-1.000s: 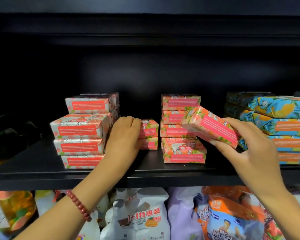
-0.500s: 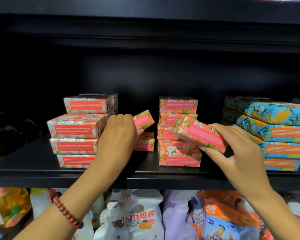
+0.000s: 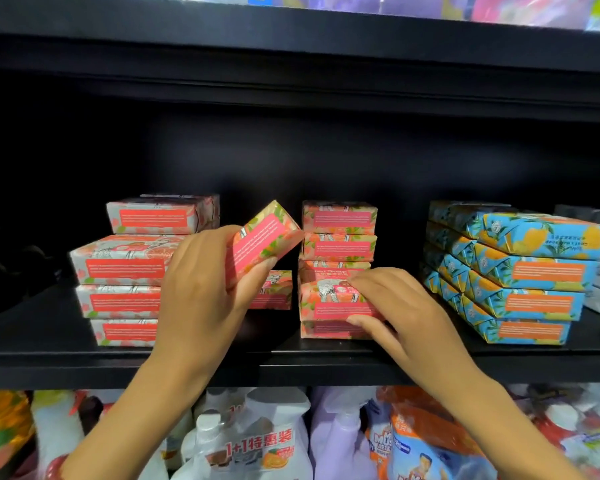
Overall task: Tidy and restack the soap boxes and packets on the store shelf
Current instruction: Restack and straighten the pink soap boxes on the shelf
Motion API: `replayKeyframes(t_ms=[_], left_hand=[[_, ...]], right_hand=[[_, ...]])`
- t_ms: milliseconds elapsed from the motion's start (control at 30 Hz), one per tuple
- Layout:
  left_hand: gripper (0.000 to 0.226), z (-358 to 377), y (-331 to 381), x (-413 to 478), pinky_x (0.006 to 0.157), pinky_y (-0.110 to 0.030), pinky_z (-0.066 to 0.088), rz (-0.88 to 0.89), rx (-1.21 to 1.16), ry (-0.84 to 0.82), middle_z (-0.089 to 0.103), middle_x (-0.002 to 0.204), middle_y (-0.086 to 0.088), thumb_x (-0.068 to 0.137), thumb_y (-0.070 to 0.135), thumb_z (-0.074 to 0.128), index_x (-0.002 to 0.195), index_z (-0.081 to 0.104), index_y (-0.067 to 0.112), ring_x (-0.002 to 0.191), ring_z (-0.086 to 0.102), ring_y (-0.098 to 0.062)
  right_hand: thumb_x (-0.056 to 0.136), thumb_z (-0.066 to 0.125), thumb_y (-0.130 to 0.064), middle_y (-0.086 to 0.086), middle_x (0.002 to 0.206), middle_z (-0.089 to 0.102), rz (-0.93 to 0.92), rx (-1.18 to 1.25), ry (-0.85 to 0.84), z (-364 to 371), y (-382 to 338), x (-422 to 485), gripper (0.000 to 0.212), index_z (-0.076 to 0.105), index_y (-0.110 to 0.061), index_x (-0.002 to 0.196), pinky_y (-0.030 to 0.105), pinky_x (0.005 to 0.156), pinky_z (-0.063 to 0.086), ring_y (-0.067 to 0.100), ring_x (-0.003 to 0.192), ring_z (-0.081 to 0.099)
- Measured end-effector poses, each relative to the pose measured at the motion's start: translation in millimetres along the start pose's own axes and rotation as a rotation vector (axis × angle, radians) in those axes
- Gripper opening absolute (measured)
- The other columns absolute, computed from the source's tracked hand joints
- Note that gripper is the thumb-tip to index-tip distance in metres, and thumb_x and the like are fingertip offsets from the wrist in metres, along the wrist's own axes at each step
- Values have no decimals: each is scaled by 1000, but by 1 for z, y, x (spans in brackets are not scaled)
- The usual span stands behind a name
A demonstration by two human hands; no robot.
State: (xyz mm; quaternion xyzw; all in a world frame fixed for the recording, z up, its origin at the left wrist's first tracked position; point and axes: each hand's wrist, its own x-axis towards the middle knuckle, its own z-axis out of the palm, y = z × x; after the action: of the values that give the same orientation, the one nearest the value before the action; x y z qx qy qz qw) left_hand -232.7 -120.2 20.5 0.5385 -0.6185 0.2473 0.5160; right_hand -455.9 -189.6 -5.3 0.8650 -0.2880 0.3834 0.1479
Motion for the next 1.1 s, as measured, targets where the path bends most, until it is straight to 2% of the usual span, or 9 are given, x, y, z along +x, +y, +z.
replayKeyframes(t_ms=[200, 400, 567, 633, 700, 800, 867, 1000, 1100], left_hand=[[46, 2, 2, -4, 68, -19, 33, -9, -35, -22, 63, 95, -12, 86, 38, 62, 108, 59, -2, 83, 51, -18], [52, 10, 8, 0, 68, -17, 28, 56, -16, -65, 64, 95, -9, 85, 48, 58, 108, 59, 2, 83, 52, -16], [53, 18, 17, 13, 74, -15, 27, 206, 30, -63, 64, 93, -12, 85, 48, 59, 107, 61, 0, 87, 48, -17], [52, 21, 23, 19, 77, -15, 27, 277, 44, -78, 64, 94, -13, 85, 47, 59, 106, 62, -1, 88, 47, -18], [47, 26, 30, 22, 78, -20, 33, 338, 62, -114, 64, 93, -14, 83, 40, 57, 103, 62, -1, 88, 53, -23], [44, 36, 42, 22, 76, -30, 41, 383, 60, -198, 65, 91, -15, 78, 36, 61, 100, 64, -3, 84, 61, -33], [44, 41, 46, 20, 75, -40, 51, 420, 83, -242, 67, 95, -18, 77, 33, 62, 102, 65, -4, 88, 64, -37], [47, 45, 45, 17, 80, -46, 55, 436, 97, -292, 68, 102, -19, 72, 24, 78, 105, 66, -6, 95, 64, -36], [44, 46, 42, 15, 86, -44, 52, 439, 81, -288, 67, 105, -19, 74, 21, 76, 107, 66, -6, 99, 64, -36]], right_hand=[[86, 64, -29, 4, 120, 61, 98, 43, 4, 6, -4, 5, 40, 60, -8, 119, 31, 94, 45, 20, 116, 52], [85, 67, -29, 2, 127, 58, 158, -10, -41, 2, -9, 6, 47, 55, -12, 127, 25, 93, 35, 19, 122, 49], [89, 57, -41, -9, 132, 50, 193, 50, -44, -8, -10, -3, 52, 47, -18, 134, 12, 99, 26, 4, 125, 38], [88, 51, -49, -16, 127, 46, 270, 80, 22, -14, -9, -17, 54, 47, -20, 134, 2, 96, 21, -6, 121, 33], [87, 44, -60, -14, 130, 45, 368, 90, 23, -15, -9, -33, 63, 44, -20, 136, -1, 93, 16, -7, 121, 28], [70, 21, -77, -15, 143, 32, 461, 68, -159, -7, -9, -55, 91, 28, -25, 144, 0, 93, 8, -4, 129, 16], [66, 14, -79, -19, 145, 26, 475, 3, -232, -3, -8, -61, 94, 22, -29, 145, 4, 95, 9, -3, 131, 13], [84, 30, -70, -21, 147, 25, 445, -71, -216, 2, -5, -63, 71, 26, -33, 144, 12, 104, 14, -3, 134, 15], [82, 46, -64, -13, 139, 43, 454, -68, -194, 2, -6, -62, 66, 45, -26, 136, 20, 103, 28, 5, 130, 34]])
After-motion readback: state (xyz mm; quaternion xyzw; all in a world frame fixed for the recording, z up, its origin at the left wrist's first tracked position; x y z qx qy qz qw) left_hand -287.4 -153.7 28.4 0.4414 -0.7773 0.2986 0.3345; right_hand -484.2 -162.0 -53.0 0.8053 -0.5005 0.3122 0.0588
